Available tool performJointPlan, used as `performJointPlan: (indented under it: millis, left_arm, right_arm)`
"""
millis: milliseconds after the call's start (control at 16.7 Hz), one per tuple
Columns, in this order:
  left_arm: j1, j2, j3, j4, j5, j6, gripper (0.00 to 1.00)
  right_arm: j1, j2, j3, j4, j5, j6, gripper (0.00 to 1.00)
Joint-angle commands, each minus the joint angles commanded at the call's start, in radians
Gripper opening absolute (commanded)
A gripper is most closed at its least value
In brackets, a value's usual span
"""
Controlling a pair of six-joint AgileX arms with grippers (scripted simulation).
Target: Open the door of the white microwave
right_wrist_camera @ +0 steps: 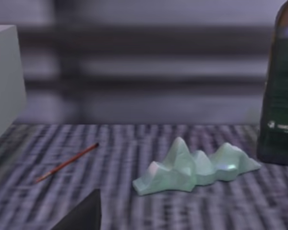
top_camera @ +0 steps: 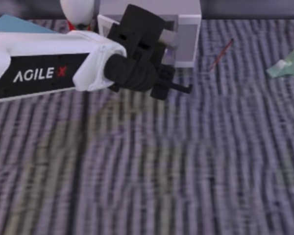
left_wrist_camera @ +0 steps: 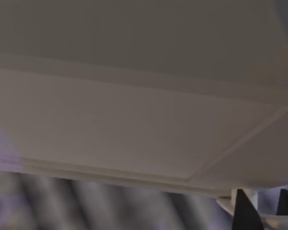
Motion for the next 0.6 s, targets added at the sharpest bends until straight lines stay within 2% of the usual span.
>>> performJointPlan:
  millis: [600]
  left_arm:
    - [0.029, -0.045, -0.064, 0.021, 0.074, 0.086, 0.00]
  right_arm:
    - [0.000, 0.000, 0.000, 0.000, 0.000, 0.000, 1.00]
